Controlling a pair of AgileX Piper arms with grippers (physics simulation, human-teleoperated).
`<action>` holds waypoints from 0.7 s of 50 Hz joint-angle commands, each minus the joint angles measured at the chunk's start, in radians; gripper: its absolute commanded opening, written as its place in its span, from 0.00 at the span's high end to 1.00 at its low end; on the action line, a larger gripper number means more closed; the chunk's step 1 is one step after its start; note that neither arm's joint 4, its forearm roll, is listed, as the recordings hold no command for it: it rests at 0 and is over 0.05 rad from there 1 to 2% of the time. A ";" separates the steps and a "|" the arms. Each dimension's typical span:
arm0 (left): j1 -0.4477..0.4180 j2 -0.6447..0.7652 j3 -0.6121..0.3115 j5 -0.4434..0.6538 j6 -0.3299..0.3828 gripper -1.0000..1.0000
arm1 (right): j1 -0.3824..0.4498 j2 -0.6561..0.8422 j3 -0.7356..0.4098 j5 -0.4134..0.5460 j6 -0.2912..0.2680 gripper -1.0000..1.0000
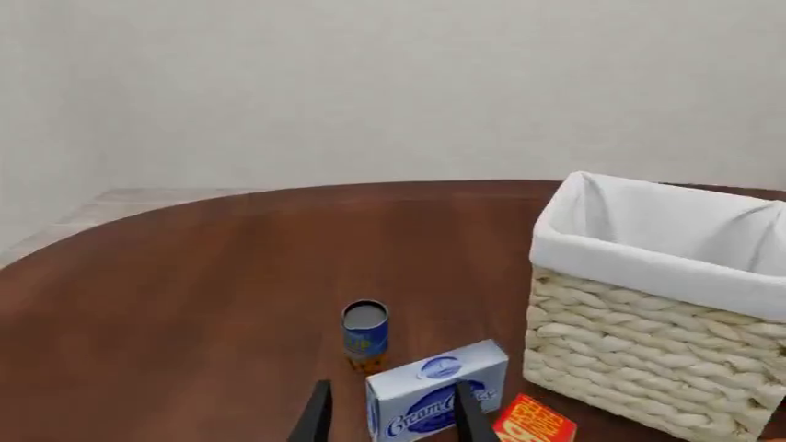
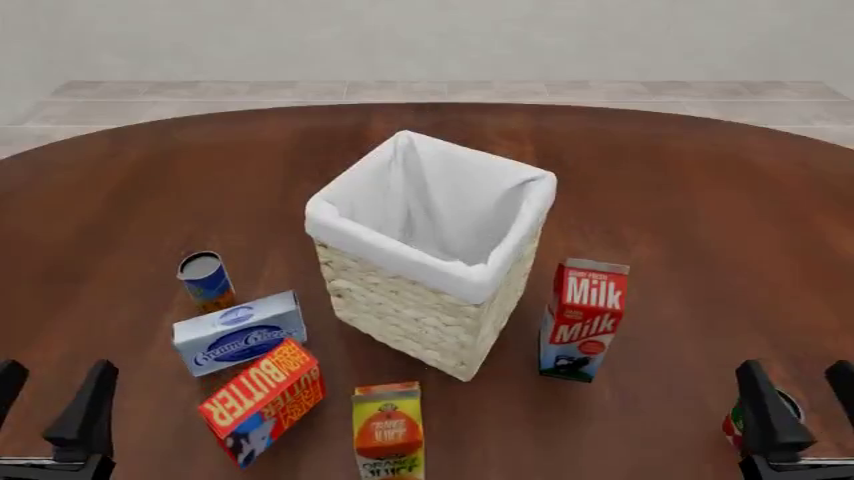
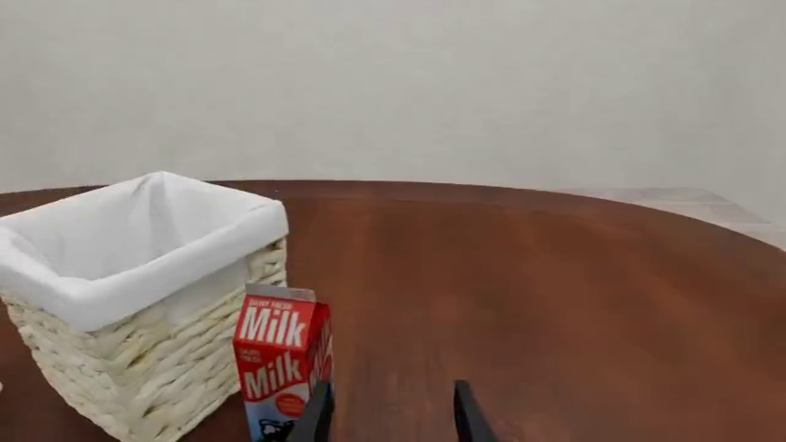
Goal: Pick up the alphabet soup and the tomato sauce, and put them in the basket.
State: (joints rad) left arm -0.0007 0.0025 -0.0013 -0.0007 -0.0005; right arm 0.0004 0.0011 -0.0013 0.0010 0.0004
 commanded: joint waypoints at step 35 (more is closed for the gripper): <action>-0.008 0.150 -0.172 -0.022 0.011 0.00 | 0.016 0.000 -0.012 0.025 -0.009 0.00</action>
State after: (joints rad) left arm -0.0029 0.1098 -0.0742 -0.0483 0.0009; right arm 0.0155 0.0005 -0.0133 0.0227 -0.0053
